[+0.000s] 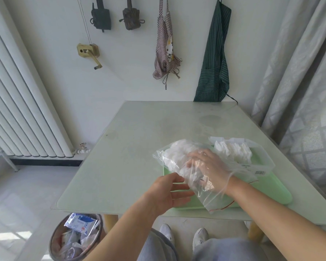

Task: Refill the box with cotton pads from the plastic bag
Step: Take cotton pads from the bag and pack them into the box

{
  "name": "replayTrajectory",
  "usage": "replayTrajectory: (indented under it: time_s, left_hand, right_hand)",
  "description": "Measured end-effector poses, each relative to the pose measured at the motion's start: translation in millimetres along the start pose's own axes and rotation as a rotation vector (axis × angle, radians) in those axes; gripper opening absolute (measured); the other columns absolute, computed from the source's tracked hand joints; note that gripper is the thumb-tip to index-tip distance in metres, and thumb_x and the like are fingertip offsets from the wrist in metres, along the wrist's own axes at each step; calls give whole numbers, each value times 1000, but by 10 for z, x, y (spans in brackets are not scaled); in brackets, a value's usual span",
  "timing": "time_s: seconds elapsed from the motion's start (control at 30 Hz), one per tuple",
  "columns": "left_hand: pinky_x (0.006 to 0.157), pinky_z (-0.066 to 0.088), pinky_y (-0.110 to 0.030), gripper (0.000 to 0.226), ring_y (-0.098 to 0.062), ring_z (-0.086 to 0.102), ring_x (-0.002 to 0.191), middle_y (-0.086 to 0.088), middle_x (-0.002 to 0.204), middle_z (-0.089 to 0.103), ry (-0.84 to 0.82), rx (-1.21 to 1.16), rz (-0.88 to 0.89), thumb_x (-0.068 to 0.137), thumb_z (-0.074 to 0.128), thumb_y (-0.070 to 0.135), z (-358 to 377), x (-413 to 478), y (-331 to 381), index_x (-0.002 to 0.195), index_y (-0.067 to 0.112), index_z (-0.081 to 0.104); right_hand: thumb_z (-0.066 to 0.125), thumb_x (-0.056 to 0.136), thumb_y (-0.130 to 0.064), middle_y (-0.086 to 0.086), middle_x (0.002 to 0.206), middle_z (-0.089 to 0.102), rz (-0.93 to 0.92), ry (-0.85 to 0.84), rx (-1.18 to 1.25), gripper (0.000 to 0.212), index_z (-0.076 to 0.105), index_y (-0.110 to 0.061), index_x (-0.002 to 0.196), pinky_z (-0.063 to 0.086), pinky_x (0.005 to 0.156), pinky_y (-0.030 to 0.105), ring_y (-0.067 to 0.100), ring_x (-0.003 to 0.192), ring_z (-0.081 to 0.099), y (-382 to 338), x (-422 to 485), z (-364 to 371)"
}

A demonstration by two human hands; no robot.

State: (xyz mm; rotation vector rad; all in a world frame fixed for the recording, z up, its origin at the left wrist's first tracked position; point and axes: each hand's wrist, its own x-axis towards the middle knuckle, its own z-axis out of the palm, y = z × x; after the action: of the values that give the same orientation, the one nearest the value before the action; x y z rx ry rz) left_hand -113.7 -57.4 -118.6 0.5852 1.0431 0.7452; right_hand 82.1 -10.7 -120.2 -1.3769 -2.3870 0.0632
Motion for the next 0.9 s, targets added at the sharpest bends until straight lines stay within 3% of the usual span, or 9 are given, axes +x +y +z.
replayTrajectory:
  time_s: [0.13, 0.27, 0.37, 0.4, 0.47, 0.53, 0.67, 0.8, 0.9]
  left_hand:
    - [68, 60, -40, 10, -37, 72, 80, -24, 98, 68, 1, -17, -7, 91, 53, 9, 22, 1, 8, 98, 1, 54]
    - [68, 61, -43, 9, -39, 71, 74, -23, 96, 68, 16, -38, -15, 89, 54, 9, 49, -6, -5, 95, 2, 54]
    - [75, 59, -54, 16, -49, 69, 86, -25, 109, 64, 41, -44, -31, 89, 53, 11, 60, 8, -20, 102, 3, 52]
    - [78, 58, -58, 22, -53, 68, 91, -25, 115, 63, 54, -50, -41, 89, 54, 13, 69, 11, -23, 108, 2, 51]
    - [84, 54, -62, 35, -55, 67, 92, -25, 122, 60, 69, -80, -54, 89, 56, 18, 106, 11, -17, 120, 5, 47]
    - [85, 54, -61, 37, -51, 69, 87, -28, 118, 61, 67, -111, -54, 90, 60, 26, 167, -24, 4, 119, 8, 46]
    - [82, 56, -58, 34, -41, 68, 76, -28, 107, 65, 87, -33, -20, 86, 66, 34, 297, -18, 66, 109, 12, 54]
    - [64, 58, -51, 30, -38, 67, 70, -24, 103, 63, 180, -34, 28, 89, 65, 24, 345, 117, 139, 112, 7, 56]
    - [54, 56, -46, 29, -36, 65, 64, -22, 100, 61, 200, -68, 73, 93, 59, 14, 369, 207, 183, 119, 1, 53]
  right_hand:
    - [79, 66, -25, -3, 126, 53, 34, -132, -96, 58, 62, -22, 122, 41, 102, 36, 18, 116, 49, -3, 32, -62]
    - [76, 72, -27, -5, 137, 43, -7, -253, -265, 69, 49, -21, 135, 30, 104, 29, 17, 127, 38, -150, 22, -245]
    - [91, 38, -32, 2, 110, 58, 39, -225, -372, 75, 64, -7, 104, 39, 85, 18, 14, 102, 46, -124, 6, -231]
    - [92, 37, -33, 4, 111, 58, 51, -261, -373, 79, 64, -5, 105, 41, 87, 20, 16, 103, 48, -112, 4, -238]
    - [84, 67, -32, 7, 143, 40, 15, -352, -379, 89, 41, -2, 139, 27, 109, 27, 23, 132, 36, -122, 4, -234]
    - [74, 80, -34, 6, 156, 22, 68, -478, -339, 95, 18, -4, 151, 11, 117, 28, 21, 146, 18, -171, 3, -293]
    - [74, 69, -55, 8, 145, 41, 42, -339, -144, 98, 35, -6, 145, 25, 114, 31, 24, 137, 38, -118, -106, -140]
    - [64, 84, -12, -1, 137, 40, 103, -264, 39, 67, 32, -16, 143, 30, 108, 23, 15, 130, 36, -236, -314, -163]
    - [50, 92, -8, 1, 146, 32, 192, -267, 189, 67, 20, -23, 150, 26, 112, 25, 17, 137, 28, -315, -430, -235]
